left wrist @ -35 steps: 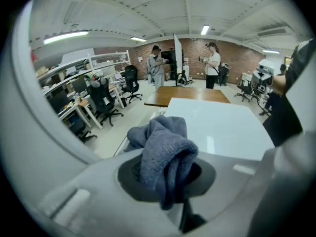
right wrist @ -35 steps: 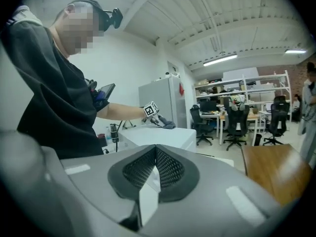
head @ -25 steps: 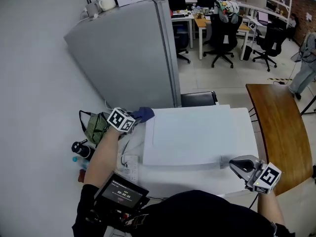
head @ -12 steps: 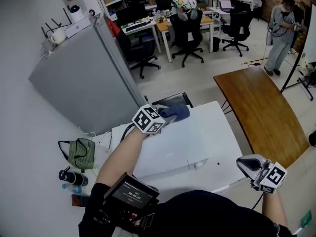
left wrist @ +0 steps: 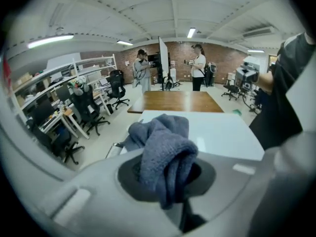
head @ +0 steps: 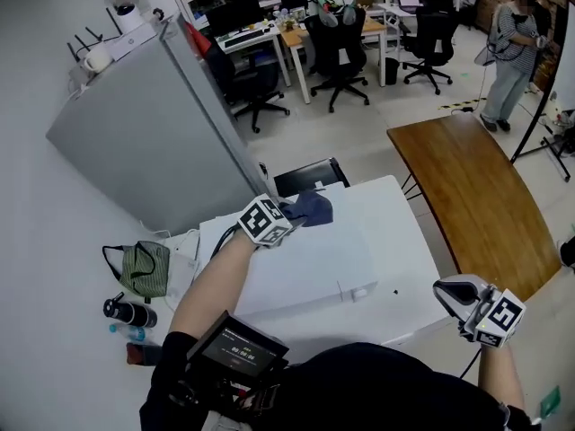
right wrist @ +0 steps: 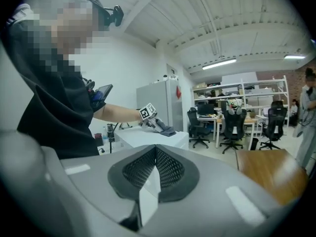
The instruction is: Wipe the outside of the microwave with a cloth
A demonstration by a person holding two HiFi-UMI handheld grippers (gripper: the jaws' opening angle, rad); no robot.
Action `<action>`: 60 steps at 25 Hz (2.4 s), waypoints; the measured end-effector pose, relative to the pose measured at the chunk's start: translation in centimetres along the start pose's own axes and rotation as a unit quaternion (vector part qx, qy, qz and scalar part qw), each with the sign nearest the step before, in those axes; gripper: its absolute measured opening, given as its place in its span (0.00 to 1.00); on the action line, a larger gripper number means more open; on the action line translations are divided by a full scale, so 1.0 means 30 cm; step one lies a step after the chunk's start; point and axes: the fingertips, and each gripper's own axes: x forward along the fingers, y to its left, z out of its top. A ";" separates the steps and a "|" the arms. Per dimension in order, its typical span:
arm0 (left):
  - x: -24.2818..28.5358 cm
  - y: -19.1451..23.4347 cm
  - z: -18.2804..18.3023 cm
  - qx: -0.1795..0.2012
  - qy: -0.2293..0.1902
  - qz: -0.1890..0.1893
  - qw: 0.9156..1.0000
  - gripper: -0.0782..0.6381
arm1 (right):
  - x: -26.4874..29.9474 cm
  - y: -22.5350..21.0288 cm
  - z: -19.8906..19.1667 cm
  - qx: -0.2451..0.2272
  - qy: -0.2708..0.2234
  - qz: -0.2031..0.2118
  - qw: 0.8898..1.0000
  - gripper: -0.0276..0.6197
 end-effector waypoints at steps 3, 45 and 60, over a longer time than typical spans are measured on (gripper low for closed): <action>-0.205 0.045 -0.259 -0.039 0.009 0.029 0.999 0.19 | 0.174 0.093 0.052 -0.023 0.000 0.049 0.999 0.05; -0.665 -0.075 -0.767 -0.099 0.038 0.088 0.990 0.19 | 0.415 0.491 0.126 -0.028 -0.025 0.145 0.989 0.05; -0.200 -0.255 0.131 -0.010 -0.099 0.011 0.995 0.19 | -0.049 0.280 0.092 -0.025 -0.042 0.052 0.997 0.05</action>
